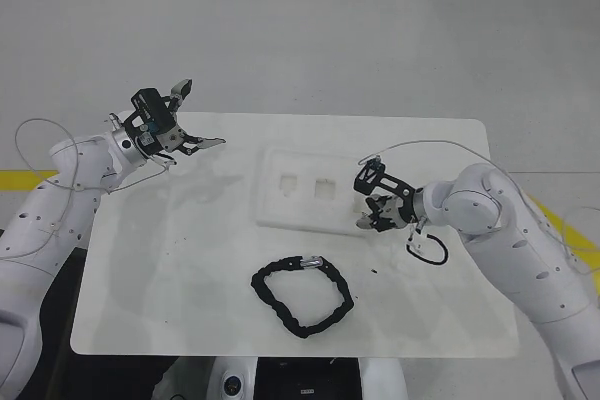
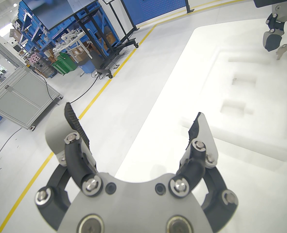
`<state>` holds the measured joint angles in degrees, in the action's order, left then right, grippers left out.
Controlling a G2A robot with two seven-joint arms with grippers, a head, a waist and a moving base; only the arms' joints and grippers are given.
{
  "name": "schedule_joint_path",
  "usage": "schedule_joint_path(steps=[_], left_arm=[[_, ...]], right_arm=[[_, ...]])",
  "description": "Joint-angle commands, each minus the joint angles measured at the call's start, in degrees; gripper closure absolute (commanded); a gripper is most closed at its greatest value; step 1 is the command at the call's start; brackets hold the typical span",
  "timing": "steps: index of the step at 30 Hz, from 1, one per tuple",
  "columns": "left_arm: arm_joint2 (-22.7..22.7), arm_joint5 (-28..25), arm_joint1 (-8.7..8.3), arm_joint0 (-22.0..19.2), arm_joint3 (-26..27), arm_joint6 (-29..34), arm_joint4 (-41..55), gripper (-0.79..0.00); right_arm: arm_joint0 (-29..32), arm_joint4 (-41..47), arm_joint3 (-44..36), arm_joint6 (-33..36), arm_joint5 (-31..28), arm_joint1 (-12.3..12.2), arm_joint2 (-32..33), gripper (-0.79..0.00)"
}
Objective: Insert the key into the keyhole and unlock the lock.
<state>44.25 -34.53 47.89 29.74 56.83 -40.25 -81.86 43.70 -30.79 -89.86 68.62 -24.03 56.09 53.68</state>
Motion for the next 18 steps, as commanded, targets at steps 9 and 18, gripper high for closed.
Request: schedule_joint_path(steps=[9,18], left_arm=[[0.00,0.00,0.00,0.00,0.00,0.00,0.00,-0.785],[0.00,0.00,0.00,0.00,0.00,0.00,0.00,-0.785]], right_arm=[[0.34,-1.11,-0.16,-0.27,0.21,-0.19,-0.01,-0.249],[0.14,-2.07,-0.24,-1.19,0.34,-0.12,-0.48,-0.099]])
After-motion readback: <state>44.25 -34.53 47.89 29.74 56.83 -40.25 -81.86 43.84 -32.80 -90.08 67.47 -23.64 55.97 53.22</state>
